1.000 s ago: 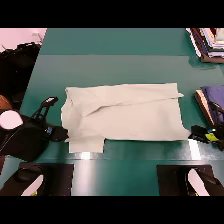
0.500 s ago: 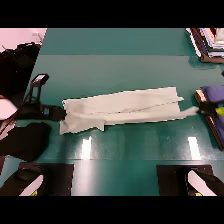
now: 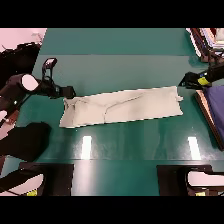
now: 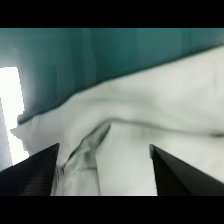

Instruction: Fold the shirts.

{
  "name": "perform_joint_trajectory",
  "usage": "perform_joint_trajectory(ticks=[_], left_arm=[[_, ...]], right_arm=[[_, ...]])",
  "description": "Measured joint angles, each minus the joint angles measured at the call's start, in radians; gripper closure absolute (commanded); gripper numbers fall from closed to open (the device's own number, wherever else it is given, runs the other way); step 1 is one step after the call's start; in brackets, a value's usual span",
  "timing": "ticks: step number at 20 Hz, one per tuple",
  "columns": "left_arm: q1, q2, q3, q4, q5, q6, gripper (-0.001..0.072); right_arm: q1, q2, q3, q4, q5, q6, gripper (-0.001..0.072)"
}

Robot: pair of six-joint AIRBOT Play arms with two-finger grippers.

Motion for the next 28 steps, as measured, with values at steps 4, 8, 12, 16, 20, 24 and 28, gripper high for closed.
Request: perform_joint_trajectory(ticks=[4,8,12,16,20,24,28], left_arm=[[0.006,-0.027,0.085,-0.013,-0.082,0.000,0.0527],[0.007,-0.035,0.115,-0.073,-0.140,0.007,0.0671],[-0.006,-0.040,0.121,-0.160,-0.127,0.009,0.0680],[-0.101,-0.066,0.124,-0.199,-0.042,0.010,0.0680],[-0.218,-0.150,0.140,-0.216,0.040,-0.007,0.0680],[-0.313,-0.277,0.204,-0.249,0.076,-0.019,0.0680],[-0.388,-0.406,0.298,-0.271,0.082,-0.023,0.0680]], right_arm=[[-0.092,-0.073,0.052,0.087,0.079,-0.063,0.0231],[-0.209,-0.103,-0.006,0.119,0.134,-0.115,0.0156],[-0.292,-0.126,-0.153,0.149,0.100,-0.174,0.0157],[-0.306,-0.194,-0.233,0.283,0.080,-0.242,0.0160],[-0.253,-0.234,-0.256,0.367,0.012,-0.280,0.0358],[-0.196,-0.226,-0.264,0.378,-0.070,-0.313,0.0697],[-0.156,-0.139,-0.220,0.375,-0.077,-0.339,0.0698]])
